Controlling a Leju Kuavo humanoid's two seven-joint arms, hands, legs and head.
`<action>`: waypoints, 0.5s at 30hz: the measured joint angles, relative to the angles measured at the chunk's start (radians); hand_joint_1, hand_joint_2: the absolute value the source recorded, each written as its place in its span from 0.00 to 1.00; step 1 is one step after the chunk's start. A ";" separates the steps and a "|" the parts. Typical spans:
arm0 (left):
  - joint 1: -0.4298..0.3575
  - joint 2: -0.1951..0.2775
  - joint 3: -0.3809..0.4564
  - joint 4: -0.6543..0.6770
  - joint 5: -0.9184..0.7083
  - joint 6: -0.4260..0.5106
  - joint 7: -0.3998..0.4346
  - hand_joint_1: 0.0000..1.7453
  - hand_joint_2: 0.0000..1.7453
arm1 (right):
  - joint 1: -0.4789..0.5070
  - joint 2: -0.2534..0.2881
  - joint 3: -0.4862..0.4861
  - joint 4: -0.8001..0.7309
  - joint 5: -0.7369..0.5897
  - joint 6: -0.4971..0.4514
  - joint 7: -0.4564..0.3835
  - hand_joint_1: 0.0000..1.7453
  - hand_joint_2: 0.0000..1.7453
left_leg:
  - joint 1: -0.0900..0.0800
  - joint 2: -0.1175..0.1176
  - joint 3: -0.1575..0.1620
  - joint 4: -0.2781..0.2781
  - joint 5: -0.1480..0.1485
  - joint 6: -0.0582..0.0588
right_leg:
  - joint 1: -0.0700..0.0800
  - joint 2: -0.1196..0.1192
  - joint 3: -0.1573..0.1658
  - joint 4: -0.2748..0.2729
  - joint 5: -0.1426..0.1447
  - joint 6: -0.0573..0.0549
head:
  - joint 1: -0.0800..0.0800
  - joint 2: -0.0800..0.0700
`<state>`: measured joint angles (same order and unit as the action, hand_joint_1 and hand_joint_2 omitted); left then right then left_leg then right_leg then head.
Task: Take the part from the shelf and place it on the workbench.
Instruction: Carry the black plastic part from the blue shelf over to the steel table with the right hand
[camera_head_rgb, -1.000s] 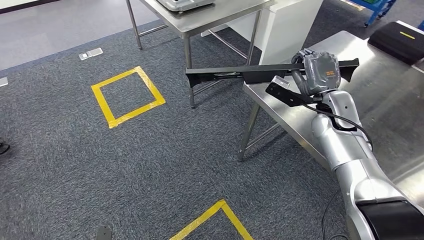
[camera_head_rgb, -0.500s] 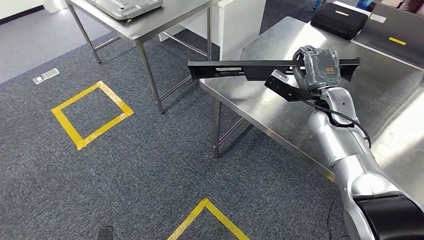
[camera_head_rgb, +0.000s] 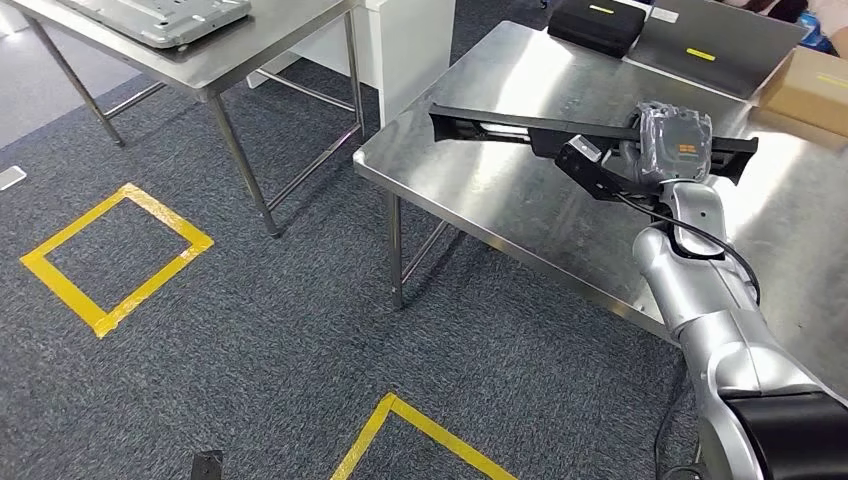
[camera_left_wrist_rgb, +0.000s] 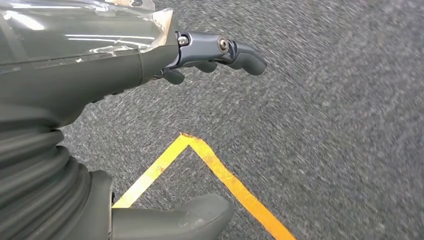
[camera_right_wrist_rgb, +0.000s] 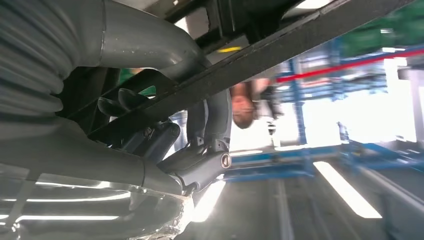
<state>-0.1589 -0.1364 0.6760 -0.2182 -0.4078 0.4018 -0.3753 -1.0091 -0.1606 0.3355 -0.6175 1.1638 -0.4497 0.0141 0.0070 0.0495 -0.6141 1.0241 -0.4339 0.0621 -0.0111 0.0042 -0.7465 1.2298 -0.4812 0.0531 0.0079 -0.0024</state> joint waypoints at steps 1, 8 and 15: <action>0.000 0.000 0.000 0.000 0.000 0.000 0.000 0.00 1.00 | -0.004 -0.004 -0.002 0.008 0.006 0.000 0.006 1.00 1.00 | 0.000 0.013 0.000 0.000 -0.001 -0.001 | 0.000 -0.020 0.041 -0.071 0.023 0.006 | 0.000 0.000; -0.002 -0.002 0.000 0.000 -0.002 -0.002 -0.001 0.00 1.00 | -0.034 -0.024 -0.016 0.047 0.029 -0.003 0.028 1.00 1.00 | -0.007 0.059 0.009 0.016 -0.028 -0.032 | 0.003 -0.046 0.130 -0.238 0.079 -0.027 | -0.003 0.000; 0.006 0.000 0.008 0.000 -0.001 -0.002 -0.002 0.00 1.00 | -0.034 -0.016 -0.018 0.069 0.034 -0.004 0.028 1.00 1.00 | 0.011 -0.054 -0.104 0.263 -0.127 -0.056 | -0.009 0.055 0.133 -0.237 0.085 -0.050 | -0.006 0.000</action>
<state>-0.1532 -0.1364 0.6837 -0.2178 -0.4089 0.3998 -0.3777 -1.0430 -0.1768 0.3175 -0.5483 1.1975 -0.4540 0.0425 0.0180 -0.0047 -0.7180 1.2866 -0.5610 0.0057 -0.0205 0.0589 -0.6131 0.9932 -0.3961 0.0031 0.0020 -0.0023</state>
